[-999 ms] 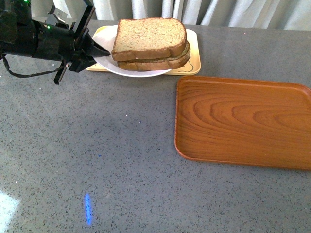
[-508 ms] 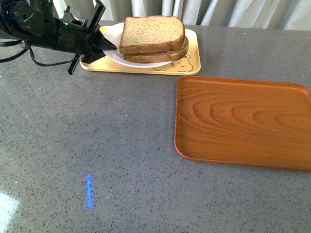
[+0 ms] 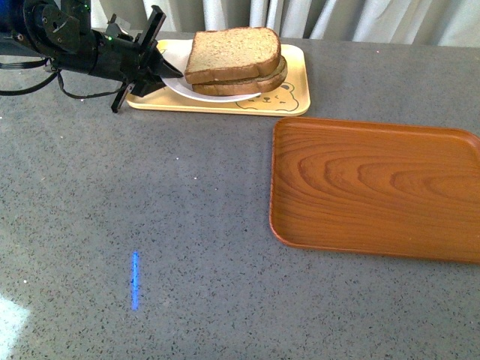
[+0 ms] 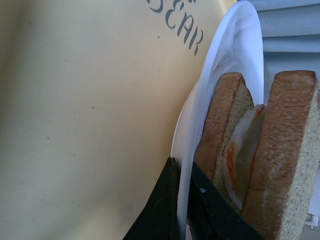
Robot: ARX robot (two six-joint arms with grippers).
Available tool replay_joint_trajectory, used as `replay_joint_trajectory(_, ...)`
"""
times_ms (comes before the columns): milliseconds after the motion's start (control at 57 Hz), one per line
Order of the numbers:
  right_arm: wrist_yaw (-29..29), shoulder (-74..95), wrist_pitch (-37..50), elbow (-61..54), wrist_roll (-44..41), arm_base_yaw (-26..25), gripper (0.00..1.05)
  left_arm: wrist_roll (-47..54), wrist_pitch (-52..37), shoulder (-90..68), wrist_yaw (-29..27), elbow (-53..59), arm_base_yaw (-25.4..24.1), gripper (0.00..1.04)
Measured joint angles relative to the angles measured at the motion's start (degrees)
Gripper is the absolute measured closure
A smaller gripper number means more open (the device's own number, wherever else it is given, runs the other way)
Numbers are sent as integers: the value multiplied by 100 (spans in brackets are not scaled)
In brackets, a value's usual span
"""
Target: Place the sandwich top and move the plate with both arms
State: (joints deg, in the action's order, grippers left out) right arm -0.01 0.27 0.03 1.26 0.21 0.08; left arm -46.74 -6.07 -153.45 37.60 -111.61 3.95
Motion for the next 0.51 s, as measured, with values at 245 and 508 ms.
replay_joint_trajectory(245,0,0,0,0,0,0,9,118,166,-63,-2,-247,-55,73)
replay_joint_trajectory(508,0,0,0,0,0,0,9,286,319,-63,35,-345,-212,33)
